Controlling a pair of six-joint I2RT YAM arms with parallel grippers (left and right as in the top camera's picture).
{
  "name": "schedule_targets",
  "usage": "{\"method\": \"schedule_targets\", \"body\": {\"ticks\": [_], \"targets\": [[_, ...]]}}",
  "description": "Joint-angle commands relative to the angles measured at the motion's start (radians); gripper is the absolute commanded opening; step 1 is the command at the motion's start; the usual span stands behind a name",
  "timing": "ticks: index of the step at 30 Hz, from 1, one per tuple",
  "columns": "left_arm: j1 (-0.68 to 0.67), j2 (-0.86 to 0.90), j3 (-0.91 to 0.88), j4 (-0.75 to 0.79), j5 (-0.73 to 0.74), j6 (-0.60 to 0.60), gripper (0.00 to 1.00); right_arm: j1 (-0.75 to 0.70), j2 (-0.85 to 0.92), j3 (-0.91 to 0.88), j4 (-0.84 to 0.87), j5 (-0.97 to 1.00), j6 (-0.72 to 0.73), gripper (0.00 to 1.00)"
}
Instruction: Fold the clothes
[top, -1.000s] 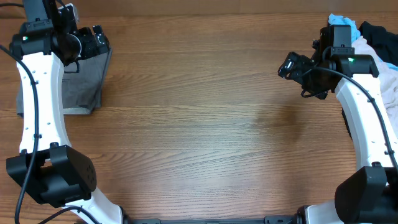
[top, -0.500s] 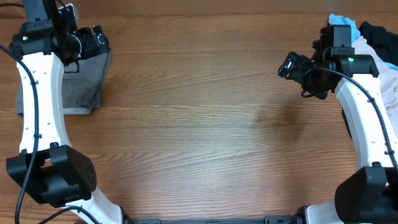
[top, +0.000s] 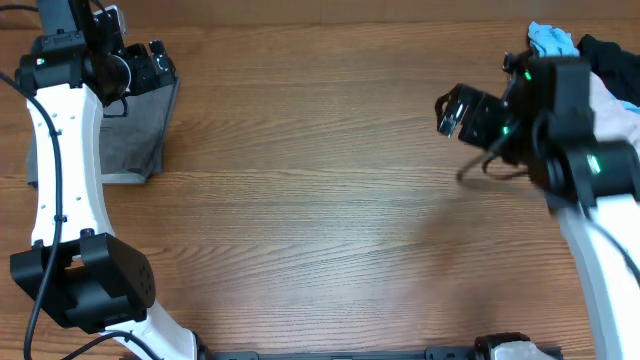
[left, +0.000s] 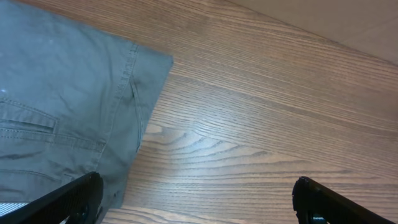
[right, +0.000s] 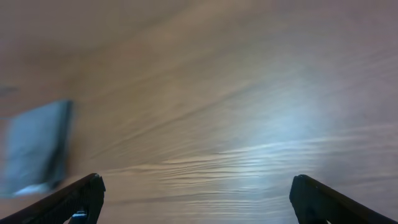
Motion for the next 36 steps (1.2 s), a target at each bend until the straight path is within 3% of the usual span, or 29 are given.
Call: {"method": "schedule_targets", "body": {"ticks": [1, 10, 18, 27, 36], "targets": [[-0.008, 0.003, -0.004, -0.001, -0.010, -0.006, 1.00, 0.051, -0.128, 0.010, 0.000, 0.005, -0.003, 1.00], [-0.008, 0.003, -0.004, -0.001, -0.010, -0.006, 1.00, 0.077, -0.475, -0.010, -0.037, 0.031, -0.003, 1.00], [-0.008, 0.003, -0.004, -0.001, -0.010, -0.006, 1.00, 0.048, -0.778, -0.276, -0.004, 0.056, -0.003, 1.00], [-0.008, 0.003, -0.004, -0.001, -0.010, -0.006, 1.00, -0.019, -1.077, -0.747, 0.366, 0.065, -0.003, 1.00], [-0.008, 0.003, -0.004, -0.001, -0.010, -0.006, 1.00, -0.055, -1.240, -1.129, 0.804, 0.064, -0.002, 1.00]]}}
